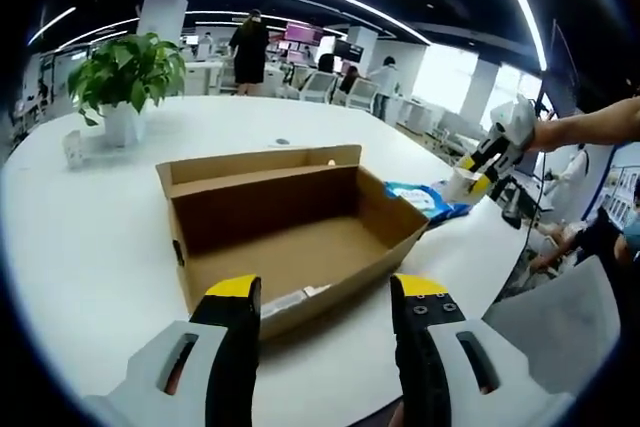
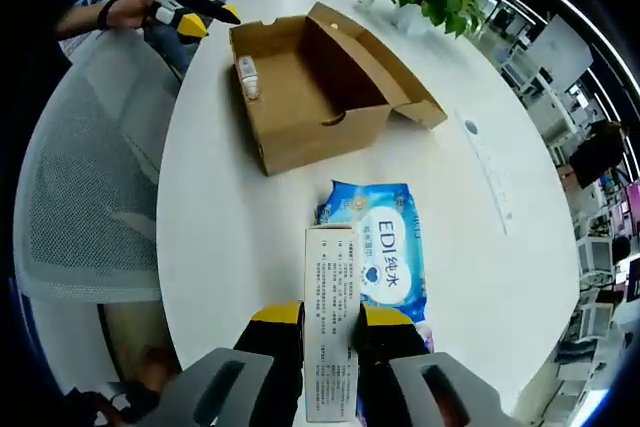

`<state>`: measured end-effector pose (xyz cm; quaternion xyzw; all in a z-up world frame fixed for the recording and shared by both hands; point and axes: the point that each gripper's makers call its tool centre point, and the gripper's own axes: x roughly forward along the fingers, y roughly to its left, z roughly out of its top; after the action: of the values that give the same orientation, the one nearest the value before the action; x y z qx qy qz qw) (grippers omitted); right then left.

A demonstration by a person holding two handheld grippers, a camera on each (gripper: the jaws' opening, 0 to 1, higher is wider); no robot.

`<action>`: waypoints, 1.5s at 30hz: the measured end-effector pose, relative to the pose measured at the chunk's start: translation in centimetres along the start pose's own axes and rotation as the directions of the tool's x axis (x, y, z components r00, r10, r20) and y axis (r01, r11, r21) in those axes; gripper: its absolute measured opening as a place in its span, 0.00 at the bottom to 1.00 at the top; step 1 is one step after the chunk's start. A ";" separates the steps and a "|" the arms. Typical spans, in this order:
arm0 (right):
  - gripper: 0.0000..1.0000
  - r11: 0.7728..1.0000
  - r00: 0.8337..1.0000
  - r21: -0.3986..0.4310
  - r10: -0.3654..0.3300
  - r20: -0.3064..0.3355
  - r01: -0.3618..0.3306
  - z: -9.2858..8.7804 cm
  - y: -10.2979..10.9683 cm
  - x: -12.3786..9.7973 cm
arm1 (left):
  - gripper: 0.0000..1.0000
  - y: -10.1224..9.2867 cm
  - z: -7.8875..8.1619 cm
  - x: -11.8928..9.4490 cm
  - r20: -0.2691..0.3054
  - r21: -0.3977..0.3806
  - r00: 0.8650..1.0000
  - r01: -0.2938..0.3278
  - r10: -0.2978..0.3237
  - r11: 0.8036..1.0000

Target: Operate the shoe box by opening the lid, removing the specified soft item, and placing it in the target area until the item is outside and the box remains undamaged.

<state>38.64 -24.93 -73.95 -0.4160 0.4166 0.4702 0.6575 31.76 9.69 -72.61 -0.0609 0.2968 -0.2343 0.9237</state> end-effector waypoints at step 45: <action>0.16 0.999 0.998 -0.016 -0.048 -0.038 0.047 -7.3 -15.9 1.3 | 0.53 2.9 -1.3 -0.2 -0.061 -0.006 0.992 -0.110 0.110 0.994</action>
<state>53.12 -34.82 -74.99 -0.4397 0.4154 0.4495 0.6573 32.02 12.43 -74.28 -0.0414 0.3287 -0.1834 0.9255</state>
